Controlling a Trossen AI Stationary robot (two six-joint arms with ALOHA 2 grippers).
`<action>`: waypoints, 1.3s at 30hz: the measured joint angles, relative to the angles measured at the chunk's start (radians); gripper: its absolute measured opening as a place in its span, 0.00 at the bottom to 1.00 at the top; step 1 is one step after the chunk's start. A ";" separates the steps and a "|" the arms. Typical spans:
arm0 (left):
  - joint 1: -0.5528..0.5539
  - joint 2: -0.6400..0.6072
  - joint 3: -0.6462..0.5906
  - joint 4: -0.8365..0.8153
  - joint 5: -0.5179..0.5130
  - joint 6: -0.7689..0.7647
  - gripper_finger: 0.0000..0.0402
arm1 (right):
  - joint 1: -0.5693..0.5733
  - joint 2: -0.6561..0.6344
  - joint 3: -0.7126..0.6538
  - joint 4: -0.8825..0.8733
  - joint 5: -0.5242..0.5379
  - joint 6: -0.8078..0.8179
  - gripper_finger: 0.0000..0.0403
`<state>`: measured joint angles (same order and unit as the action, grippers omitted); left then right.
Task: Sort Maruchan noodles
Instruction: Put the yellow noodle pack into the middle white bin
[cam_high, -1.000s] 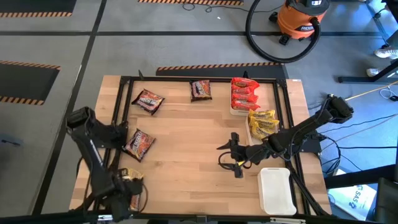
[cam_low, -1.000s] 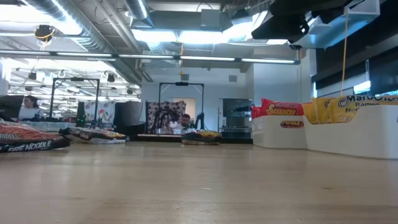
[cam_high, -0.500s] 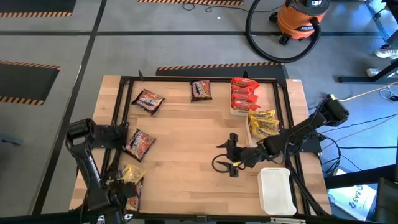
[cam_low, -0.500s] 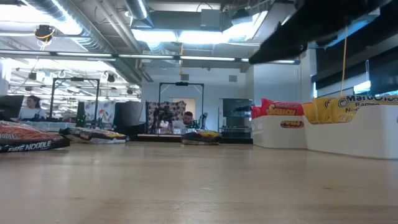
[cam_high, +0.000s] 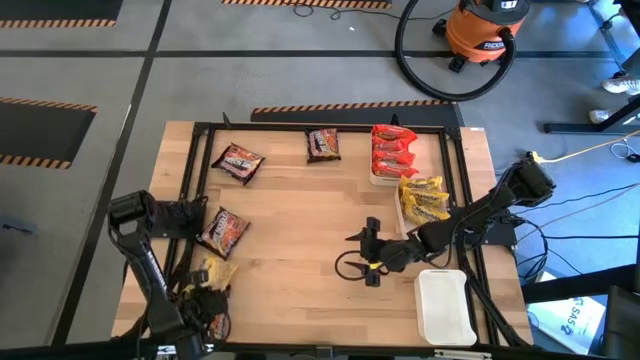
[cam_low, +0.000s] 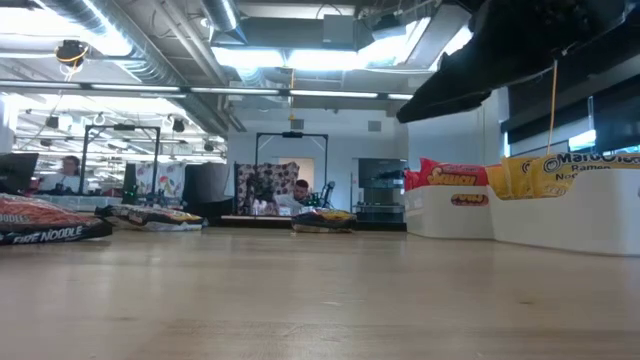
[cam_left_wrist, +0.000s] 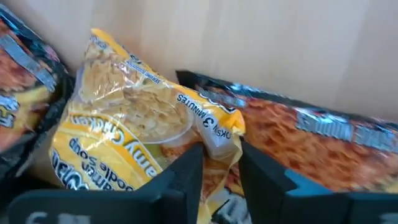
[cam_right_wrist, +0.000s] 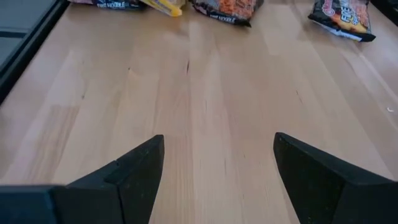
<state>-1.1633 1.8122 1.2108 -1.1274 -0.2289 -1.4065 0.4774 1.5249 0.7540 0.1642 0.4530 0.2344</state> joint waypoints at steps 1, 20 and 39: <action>0.002 0.000 -0.008 0.004 -0.017 0.000 0.22 | 0.000 0.000 0.000 -0.001 0.000 -0.002 0.71; 0.354 0.000 -0.011 0.420 -0.356 0.811 0.00 | 0.000 0.000 0.000 0.024 -0.019 -0.002 0.71; 0.601 0.000 -0.011 0.855 -0.156 1.552 0.16 | 0.000 -0.001 0.000 0.021 -0.086 0.011 0.71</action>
<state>-0.5621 1.8124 1.1995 -0.2727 -0.3853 0.1453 0.4774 1.5242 0.7540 0.1852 0.3666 0.2455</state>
